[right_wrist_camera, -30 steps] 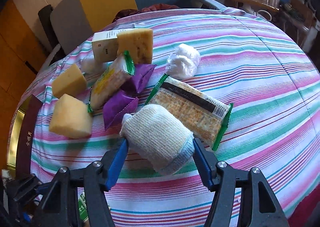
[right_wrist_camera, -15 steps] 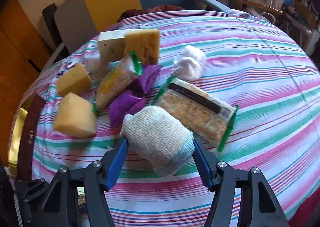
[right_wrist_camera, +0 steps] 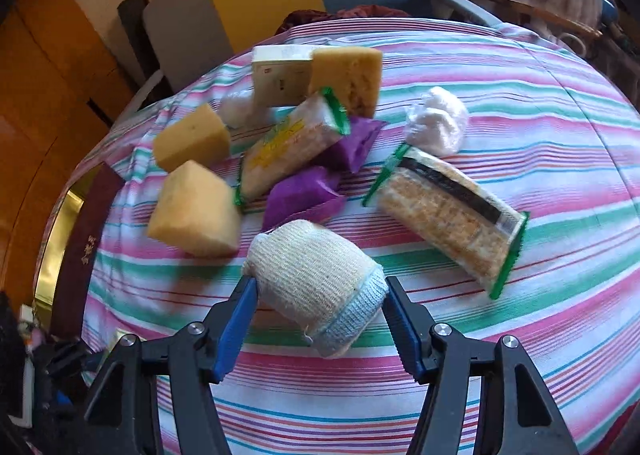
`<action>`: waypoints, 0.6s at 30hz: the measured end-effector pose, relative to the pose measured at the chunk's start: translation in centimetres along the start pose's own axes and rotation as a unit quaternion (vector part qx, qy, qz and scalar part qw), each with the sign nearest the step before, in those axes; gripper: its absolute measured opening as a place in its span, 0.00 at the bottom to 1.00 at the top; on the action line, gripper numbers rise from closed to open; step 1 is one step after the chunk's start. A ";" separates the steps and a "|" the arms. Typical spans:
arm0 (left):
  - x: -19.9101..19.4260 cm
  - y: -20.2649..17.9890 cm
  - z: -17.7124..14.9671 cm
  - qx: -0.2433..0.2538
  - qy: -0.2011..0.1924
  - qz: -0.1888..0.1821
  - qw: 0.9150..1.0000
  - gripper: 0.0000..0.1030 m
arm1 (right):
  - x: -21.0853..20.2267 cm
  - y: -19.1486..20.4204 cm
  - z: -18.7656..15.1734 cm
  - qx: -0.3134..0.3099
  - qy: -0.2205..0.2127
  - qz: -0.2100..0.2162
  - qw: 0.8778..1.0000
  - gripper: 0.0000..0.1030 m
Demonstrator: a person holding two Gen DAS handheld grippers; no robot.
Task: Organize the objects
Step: 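Carry the white-green box into the gold tray with the left gripper while the right gripper holds the sock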
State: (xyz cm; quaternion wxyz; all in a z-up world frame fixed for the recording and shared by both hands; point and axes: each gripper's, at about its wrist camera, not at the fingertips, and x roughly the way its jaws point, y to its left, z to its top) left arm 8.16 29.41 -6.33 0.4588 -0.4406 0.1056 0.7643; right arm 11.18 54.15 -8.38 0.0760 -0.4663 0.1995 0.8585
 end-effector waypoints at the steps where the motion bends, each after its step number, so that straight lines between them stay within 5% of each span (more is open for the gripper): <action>1: -0.7 0.1 -0.1 0.003 -0.009 0.002 1.000 0.30 | 0.1 0.4 0.0 -0.004 0.000 0.007 1.000 0.62; 10: -5.9 2.6 -0.6 -0.025 -0.065 0.012 0.998 0.30 | 0.3 2.4 -0.2 -0.043 -0.006 0.005 0.999 0.62; 18: -11.4 8.7 -0.7 -0.081 -0.107 0.083 0.987 0.30 | 0.1 1.8 0.0 -0.032 -0.010 0.011 0.999 0.62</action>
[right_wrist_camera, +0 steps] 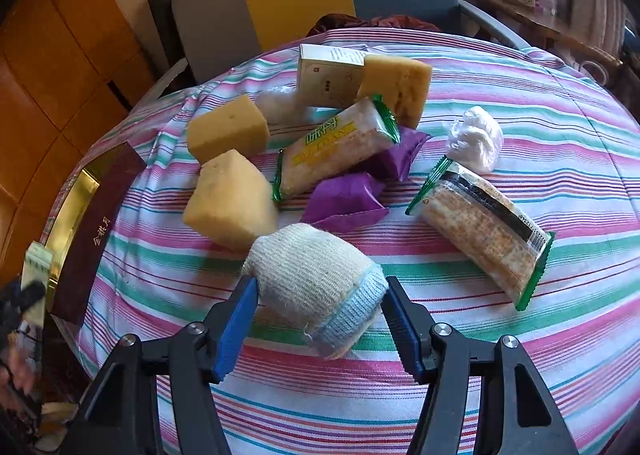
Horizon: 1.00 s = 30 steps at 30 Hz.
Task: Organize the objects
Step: 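Carry the white-green box into the gold tray with the left gripper while the right gripper holds the sock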
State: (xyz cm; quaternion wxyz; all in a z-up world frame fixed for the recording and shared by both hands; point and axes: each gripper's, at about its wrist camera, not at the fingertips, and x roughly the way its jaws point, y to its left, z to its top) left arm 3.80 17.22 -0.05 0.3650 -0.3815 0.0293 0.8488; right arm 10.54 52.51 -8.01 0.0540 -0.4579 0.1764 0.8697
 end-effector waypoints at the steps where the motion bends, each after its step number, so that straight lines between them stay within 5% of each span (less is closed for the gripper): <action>1: -0.2 1.1 0.1 -0.010 -0.001 0.009 1.000 0.30 | 0.0 0.0 0.0 0.001 -0.001 0.003 1.000 0.62; 8: -1.2 8.8 -0.6 -0.062 0.010 0.080 0.995 0.30 | -1.1 1.3 0.3 -0.022 -0.034 0.044 0.998 0.50; 12: -1.0 12.3 -1.2 -0.075 0.028 0.122 0.989 0.30 | -0.5 1.9 0.1 -0.050 -0.022 0.009 0.998 0.48; 13: -1.0 13.1 -1.5 -0.080 0.030 0.127 0.988 0.30 | -0.8 2.0 0.3 -0.054 -0.032 0.004 0.998 0.51; 16: -1.3 15.5 -2.3 -0.096 0.034 0.153 0.983 0.30 | -0.7 2.3 0.2 -0.054 -0.031 -0.004 0.998 0.85; 20: -1.2 17.8 -3.0 -0.115 0.044 0.171 0.978 0.30 | 0.5 3.1 -0.2 -0.099 -0.010 -0.061 0.993 0.87; 30: -0.9 20.8 -3.3 -0.120 0.067 0.223 0.965 0.30 | 2.3 5.4 -1.0 -0.167 0.014 -0.062 0.984 0.86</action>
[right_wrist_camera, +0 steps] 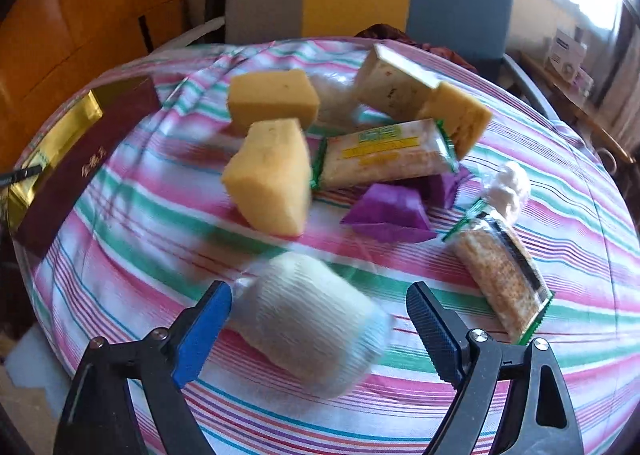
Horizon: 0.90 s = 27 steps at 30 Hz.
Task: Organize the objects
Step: 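Carry the white-green box into the gold tray with the left gripper while the right gripper holds the sock, then carry the white sock into the gold tray and open the right gripper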
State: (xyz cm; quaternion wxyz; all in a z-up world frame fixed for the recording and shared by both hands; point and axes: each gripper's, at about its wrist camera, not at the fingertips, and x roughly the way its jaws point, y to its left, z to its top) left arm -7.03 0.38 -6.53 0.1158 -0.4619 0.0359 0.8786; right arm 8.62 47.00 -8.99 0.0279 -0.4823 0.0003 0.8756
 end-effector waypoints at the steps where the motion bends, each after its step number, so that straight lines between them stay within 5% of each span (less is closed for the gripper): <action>1: 0.1 0.1 0.0 -0.002 0.003 0.007 1.000 0.31 | 0.2 0.5 0.0 -0.014 0.004 -0.005 1.000 0.86; 7: -0.2 1.3 0.3 -0.037 0.008 0.014 0.999 0.37 | 0.2 1.3 -0.3 -0.043 -0.001 -0.028 0.999 0.85; 16: -3.0 2.0 0.3 -0.095 -0.044 0.018 0.994 0.39 | -0.1 0.4 0.1 -0.024 -0.006 -0.022 0.999 0.64; 27: -4.7 -0.8 -1.1 -0.065 -0.057 -0.028 0.996 0.40 | -3.2 1.0 1.4 0.081 -0.035 0.092 0.992 0.62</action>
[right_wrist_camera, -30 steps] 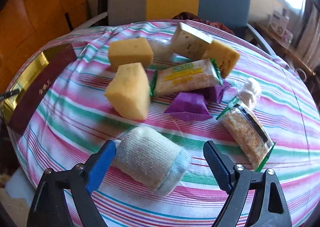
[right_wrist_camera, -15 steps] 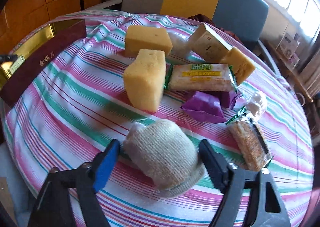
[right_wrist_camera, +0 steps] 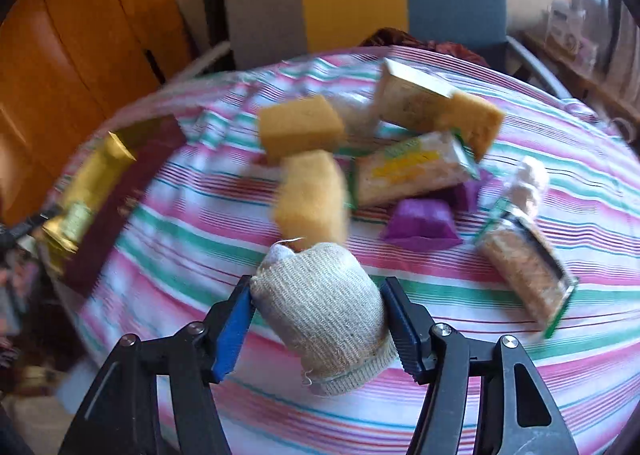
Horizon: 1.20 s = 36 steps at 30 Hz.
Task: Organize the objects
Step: 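Carry the white sock into the gold tray and open the right gripper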
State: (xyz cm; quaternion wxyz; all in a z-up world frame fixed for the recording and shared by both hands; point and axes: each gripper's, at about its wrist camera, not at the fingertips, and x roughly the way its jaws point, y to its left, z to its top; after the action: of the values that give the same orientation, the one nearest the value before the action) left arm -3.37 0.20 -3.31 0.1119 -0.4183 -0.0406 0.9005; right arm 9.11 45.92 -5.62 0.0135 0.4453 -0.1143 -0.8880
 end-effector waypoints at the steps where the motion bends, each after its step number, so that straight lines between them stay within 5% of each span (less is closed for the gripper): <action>1: -0.4 0.2 -0.1 -0.004 -0.004 -0.003 1.000 0.40 | -0.2 1.0 0.2 -0.004 -0.003 0.013 1.000 0.62; 6: -1.8 1.8 -0.5 -0.040 -0.021 -0.014 0.999 0.40 | -0.1 9.2 1.7 -0.056 -0.014 0.078 0.995 0.62; 12: -3.4 4.6 0.3 -0.083 -0.054 0.021 0.995 0.41 | 2.4 19.8 4.9 -0.104 -0.009 0.146 0.984 0.62; 19: -3.9 7.6 0.5 -0.145 -0.056 0.036 0.987 0.42 | 11.0 31.6 6.3 -0.148 0.076 0.122 0.978 0.62; 24: -4.6 8.6 0.8 -0.163 -0.072 0.034 0.983 0.42 | 16.6 35.1 5.7 -0.144 0.126 0.076 0.979 0.62; 28: -4.8 8.9 1.2 -0.174 -0.079 0.028 0.981 0.42 | 18.5 36.8 6.2 -0.113 0.124 0.039 0.985 0.66; 32: -5.2 9.2 1.3 -0.180 -0.087 0.029 0.979 0.42 | 19.1 37.4 7.1 -0.030 0.127 0.135 0.982 0.73; 36: -5.5 9.8 1.3 -0.190 -0.093 0.032 0.977 0.43 | 18.1 36.8 7.0 -0.014 0.110 0.162 0.981 0.74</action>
State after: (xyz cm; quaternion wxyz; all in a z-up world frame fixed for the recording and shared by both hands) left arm -2.59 -10.55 -0.01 -0.0024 -0.3470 -0.2081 0.9145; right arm -10.22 9.11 -7.94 0.1754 0.5159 -0.1706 -0.8209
